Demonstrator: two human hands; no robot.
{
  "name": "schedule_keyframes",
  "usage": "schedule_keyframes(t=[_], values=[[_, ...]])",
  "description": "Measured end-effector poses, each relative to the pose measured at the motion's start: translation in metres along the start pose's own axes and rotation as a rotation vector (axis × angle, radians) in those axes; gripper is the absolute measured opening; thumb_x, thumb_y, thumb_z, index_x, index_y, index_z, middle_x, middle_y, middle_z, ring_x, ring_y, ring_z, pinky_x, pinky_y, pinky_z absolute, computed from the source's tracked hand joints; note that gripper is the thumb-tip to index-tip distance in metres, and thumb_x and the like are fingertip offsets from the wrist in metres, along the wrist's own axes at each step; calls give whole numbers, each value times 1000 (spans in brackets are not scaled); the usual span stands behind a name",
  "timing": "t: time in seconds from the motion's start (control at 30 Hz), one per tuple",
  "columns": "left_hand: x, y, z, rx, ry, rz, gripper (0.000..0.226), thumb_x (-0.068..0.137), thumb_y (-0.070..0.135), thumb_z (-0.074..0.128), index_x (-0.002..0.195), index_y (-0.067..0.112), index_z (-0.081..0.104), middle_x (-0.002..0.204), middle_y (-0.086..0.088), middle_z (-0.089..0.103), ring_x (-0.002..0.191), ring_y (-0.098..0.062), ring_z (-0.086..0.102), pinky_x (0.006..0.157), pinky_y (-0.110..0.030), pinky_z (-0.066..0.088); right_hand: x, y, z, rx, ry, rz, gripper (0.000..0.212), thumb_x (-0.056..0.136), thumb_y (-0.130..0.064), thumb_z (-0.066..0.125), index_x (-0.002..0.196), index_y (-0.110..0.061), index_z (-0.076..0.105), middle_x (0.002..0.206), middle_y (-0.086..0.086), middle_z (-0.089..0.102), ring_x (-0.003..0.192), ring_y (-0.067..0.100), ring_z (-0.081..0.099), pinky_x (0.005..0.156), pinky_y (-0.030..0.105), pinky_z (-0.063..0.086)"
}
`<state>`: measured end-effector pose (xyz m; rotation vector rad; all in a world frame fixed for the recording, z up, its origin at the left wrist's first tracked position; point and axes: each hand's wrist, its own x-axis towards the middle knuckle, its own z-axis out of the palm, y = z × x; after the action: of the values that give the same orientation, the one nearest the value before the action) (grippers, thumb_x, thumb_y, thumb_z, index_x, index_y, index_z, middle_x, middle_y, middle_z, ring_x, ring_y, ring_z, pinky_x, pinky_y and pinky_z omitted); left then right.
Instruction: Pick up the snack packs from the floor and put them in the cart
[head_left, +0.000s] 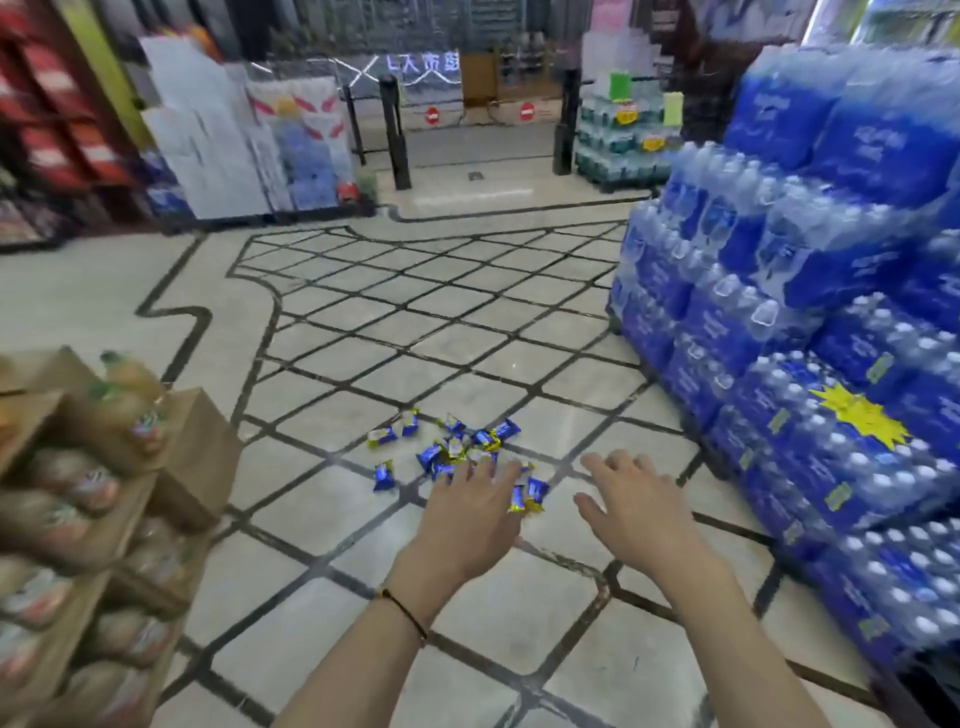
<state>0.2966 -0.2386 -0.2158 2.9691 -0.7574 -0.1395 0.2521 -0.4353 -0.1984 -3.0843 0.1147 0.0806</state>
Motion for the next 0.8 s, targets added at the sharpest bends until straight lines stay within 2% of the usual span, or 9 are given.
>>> schedule_keyframes(t=[0.17,0.33,0.57,0.73,0.8], values=[[17,-79,11,-59,-10,-174,66,96,41,48,152,25,17,136,-3,47,126,-32,44,99,-47,38,69,-53,17,12,-55,-117,45,97,-49,37,138,-30,38,134,-1,48,122,27,44,92,42,44],[58,-125,25,-172,-9,-298,64,96,40,47,152,25,19,136,-2,47,123,-29,46,95,-44,41,140,-81,33,-24,-124,-205,45,97,-49,36,138,-29,38,132,0,49,125,27,42,95,44,41],[149,-186,40,-81,-59,-397,66,97,41,42,154,22,15,132,-5,48,119,-32,45,94,-43,39,271,-109,64,62,-173,-300,46,97,-49,39,138,-28,39,134,0,49,125,27,43,93,43,45],[231,-240,32,-43,-126,-451,59,96,43,44,148,25,25,134,-4,47,119,-30,45,92,-44,39,378,-121,78,94,-219,-349,41,97,-49,39,131,-26,43,128,2,51,121,29,44,94,43,44],[257,-263,29,-47,-119,-476,56,96,43,45,147,26,29,135,-2,46,120,-29,45,93,-43,39,416,-124,82,94,-241,-361,44,97,-49,39,134,-26,43,127,2,52,120,31,45,94,45,44]])
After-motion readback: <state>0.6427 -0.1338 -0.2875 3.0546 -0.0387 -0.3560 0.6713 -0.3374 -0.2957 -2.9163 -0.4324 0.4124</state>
